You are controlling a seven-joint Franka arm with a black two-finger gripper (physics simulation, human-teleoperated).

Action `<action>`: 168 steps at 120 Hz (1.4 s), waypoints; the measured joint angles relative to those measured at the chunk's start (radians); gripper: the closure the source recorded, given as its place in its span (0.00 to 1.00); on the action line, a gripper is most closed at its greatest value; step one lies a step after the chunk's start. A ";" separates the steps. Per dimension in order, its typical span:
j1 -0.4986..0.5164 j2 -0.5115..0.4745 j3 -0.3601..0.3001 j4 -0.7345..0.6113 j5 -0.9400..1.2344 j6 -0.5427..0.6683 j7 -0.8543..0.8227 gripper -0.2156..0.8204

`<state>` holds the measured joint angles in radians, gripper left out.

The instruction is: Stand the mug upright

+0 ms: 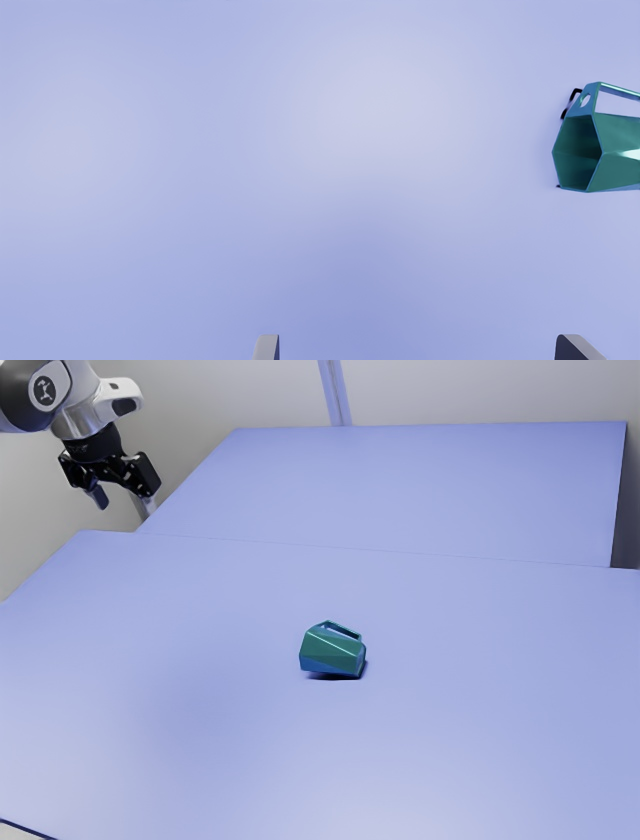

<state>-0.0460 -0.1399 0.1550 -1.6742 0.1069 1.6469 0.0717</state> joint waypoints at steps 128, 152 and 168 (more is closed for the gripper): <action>0.021 0.354 0.006 -0.164 -0.635 0.160 0.055 0.21; 0.021 0.449 0.005 -0.160 -0.759 0.171 0.060 0.21; 0.020 0.499 0.004 -0.151 -0.843 0.180 0.063 0.21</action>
<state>-0.0258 0.3589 0.1590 -1.8247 -0.7366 1.8273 0.1347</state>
